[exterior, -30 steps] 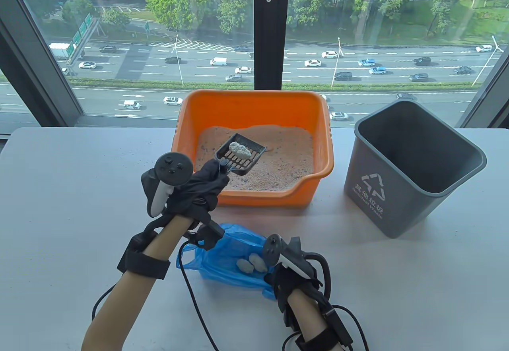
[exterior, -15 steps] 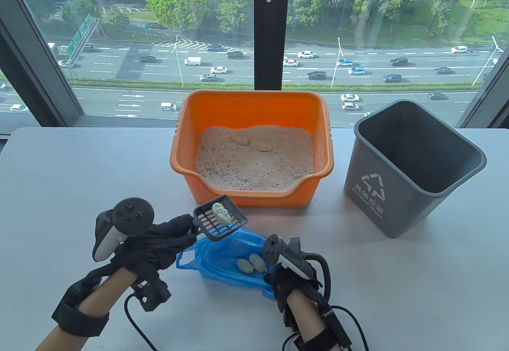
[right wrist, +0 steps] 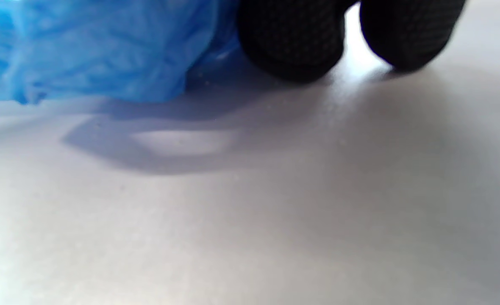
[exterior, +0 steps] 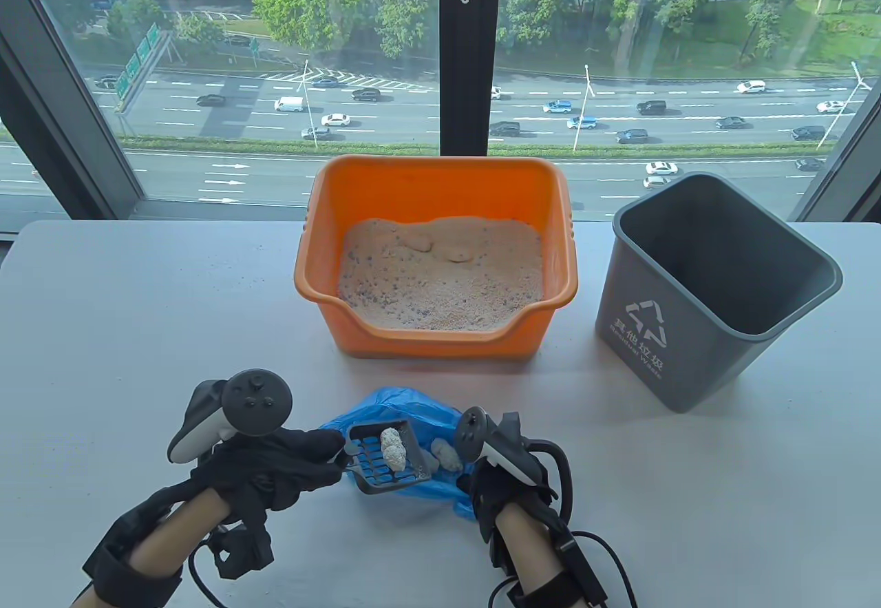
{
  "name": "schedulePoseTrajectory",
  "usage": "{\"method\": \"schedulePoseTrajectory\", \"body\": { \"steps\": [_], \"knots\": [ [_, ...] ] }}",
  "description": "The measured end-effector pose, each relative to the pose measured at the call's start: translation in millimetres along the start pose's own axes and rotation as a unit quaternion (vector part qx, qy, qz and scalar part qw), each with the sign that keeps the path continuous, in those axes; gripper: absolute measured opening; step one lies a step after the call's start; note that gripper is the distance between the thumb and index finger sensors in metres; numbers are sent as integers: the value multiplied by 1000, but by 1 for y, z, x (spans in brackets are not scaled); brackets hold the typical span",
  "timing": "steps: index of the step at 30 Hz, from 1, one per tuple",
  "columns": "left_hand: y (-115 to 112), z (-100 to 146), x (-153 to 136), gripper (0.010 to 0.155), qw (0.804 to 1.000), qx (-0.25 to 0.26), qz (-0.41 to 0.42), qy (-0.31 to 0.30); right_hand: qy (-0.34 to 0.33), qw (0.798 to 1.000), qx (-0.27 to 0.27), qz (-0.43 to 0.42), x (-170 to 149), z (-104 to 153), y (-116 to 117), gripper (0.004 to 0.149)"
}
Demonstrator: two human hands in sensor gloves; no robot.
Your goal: Scoop cat litter
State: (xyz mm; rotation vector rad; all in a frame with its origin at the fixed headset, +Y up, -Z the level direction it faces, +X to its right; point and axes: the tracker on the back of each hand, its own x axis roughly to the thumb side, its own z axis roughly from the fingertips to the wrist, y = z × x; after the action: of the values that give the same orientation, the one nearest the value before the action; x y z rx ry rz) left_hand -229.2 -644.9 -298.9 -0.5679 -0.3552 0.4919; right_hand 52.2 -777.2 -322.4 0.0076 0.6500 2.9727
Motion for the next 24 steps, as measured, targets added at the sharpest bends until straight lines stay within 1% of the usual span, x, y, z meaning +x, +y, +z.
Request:
{"method": "schedulePoseTrajectory", "body": {
  "steps": [3, 5, 7, 9, 12, 17, 19, 22, 24],
  "knots": [
    [-1, -9, 14, 61, 998, 9, -41, 35, 0, 1000, 1, -1, 0, 0, 0, 73],
    [-1, -15, 22, 61, 993, 1, -85, 76, -1, 1000, 1, -1, 0, 0, 0, 73],
    [-2, -18, 28, 61, 988, -2, -114, 100, -1, 1000, 1, -1, 0, 0, 0, 73],
    [-3, -19, 31, 61, 987, 0, -113, 114, -1, 1000, 2, -1, 0, 0, 0, 73],
    [1, -17, 29, 61, 988, -1, -99, 117, -1, 1000, 2, -1, 0, 0, 0, 73],
    [13, -18, 24, 60, 993, 11, -41, 113, -2, 1000, 3, -2, 0, 1, 0, 73],
    [15, -21, 25, 60, 994, 3, -35, 108, -2, 1000, 3, -2, 0, 1, 0, 73],
    [16, -23, 30, 61, 997, -11, -26, 78, -2, 1000, 4, -1, 0, 2, 0, 73],
    [16, -23, 31, 61, 996, -11, -31, 86, -2, 1000, 4, -1, 0, 2, 0, 73]
  ]
}}
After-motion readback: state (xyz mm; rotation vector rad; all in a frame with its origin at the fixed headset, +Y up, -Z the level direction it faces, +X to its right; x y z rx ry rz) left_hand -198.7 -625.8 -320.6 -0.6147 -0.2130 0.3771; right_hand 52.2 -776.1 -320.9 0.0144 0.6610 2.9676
